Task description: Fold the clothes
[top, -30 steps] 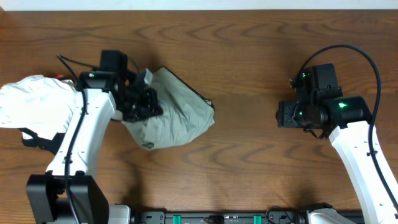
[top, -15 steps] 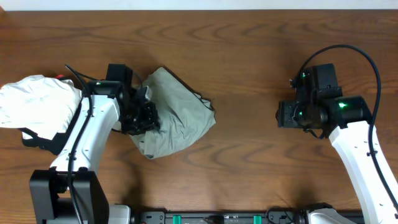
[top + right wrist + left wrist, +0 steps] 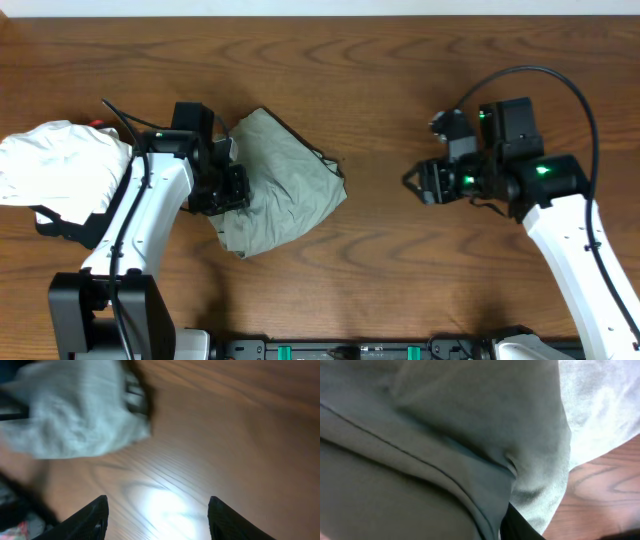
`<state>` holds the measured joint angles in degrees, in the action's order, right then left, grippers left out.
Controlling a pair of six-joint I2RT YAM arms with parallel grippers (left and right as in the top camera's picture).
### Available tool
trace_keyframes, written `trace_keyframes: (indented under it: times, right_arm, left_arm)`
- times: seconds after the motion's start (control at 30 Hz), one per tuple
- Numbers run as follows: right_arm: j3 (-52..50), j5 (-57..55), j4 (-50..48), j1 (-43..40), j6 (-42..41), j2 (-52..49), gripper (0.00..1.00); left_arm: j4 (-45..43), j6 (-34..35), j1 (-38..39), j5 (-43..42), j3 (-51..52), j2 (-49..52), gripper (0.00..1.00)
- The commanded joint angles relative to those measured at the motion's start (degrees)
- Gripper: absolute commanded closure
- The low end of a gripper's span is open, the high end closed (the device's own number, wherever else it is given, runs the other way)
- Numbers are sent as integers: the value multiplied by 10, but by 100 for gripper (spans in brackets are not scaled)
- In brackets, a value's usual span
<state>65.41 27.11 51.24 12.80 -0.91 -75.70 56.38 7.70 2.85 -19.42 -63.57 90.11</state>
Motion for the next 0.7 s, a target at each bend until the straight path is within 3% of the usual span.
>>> trace_keyframes:
  times: [0.0, 0.17, 0.4, 0.67]
  right_arm:
    - [-1, 78, -28, 33, 27, -21, 38]
    - [-1, 112, -103, 89, 18, -74, 37]
    - [-1, 119, -233, 136, -49, -168, 36]
    - [-1, 181, -368, 183, -75, -279, 36]
  left_arm:
    - [-15, 3, 1, 12, 34, -5, 73]
    - [-59, 6, 1, 16, 98, -5, 67]
    - [-75, 77, 1, 127, 148, -5, 66]
    - [-100, 105, 1, 125, 150, -5, 66]
